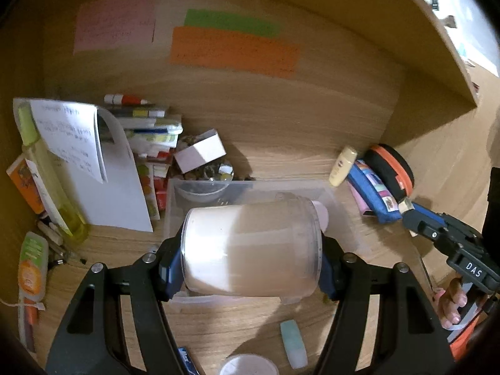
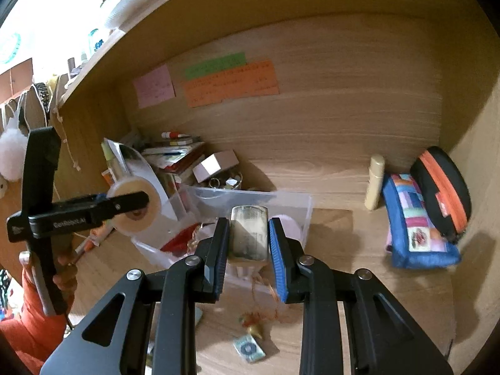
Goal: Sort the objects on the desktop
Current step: 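Carry the tape roll and glass jar into the plastic box and release both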
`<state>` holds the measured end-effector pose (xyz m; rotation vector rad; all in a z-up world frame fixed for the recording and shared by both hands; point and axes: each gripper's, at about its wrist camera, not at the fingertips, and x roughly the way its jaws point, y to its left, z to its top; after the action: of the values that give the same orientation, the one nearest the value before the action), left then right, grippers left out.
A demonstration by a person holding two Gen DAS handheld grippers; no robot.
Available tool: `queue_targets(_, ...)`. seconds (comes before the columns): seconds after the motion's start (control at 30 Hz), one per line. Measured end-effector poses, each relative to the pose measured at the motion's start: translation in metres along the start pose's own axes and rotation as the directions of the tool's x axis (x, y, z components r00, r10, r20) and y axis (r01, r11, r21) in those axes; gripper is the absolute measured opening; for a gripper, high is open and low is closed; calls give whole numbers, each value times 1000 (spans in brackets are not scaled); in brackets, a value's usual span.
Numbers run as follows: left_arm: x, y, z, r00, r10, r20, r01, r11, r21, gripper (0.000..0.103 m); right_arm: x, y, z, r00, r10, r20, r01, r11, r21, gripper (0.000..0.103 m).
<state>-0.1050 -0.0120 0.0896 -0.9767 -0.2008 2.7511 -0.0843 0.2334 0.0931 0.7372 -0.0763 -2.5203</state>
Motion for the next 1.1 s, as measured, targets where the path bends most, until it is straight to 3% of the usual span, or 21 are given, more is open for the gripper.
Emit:
queue_targets(0.33,54,11,-12,993,-9,-114,7,1000,-10,67,56,-8,-5,996,0,-93,4,999,36,23)
queue_targets(0.6,75,12,-21,992,-10,-128,12,1000,13,67,89,-20,-21,979,-47,-200,55,998,39,23)
queue_targets(0.77,81,14,-23,991,-25,-135,28,999,19,67,97,-19,-26,973,-30,-230,39,999,35,23)
queue_targets(1.1,86,13,-28,988,12,-152,-3,998,57,67,102,-9,-31,970,-61,-236,60,998,-13,24)
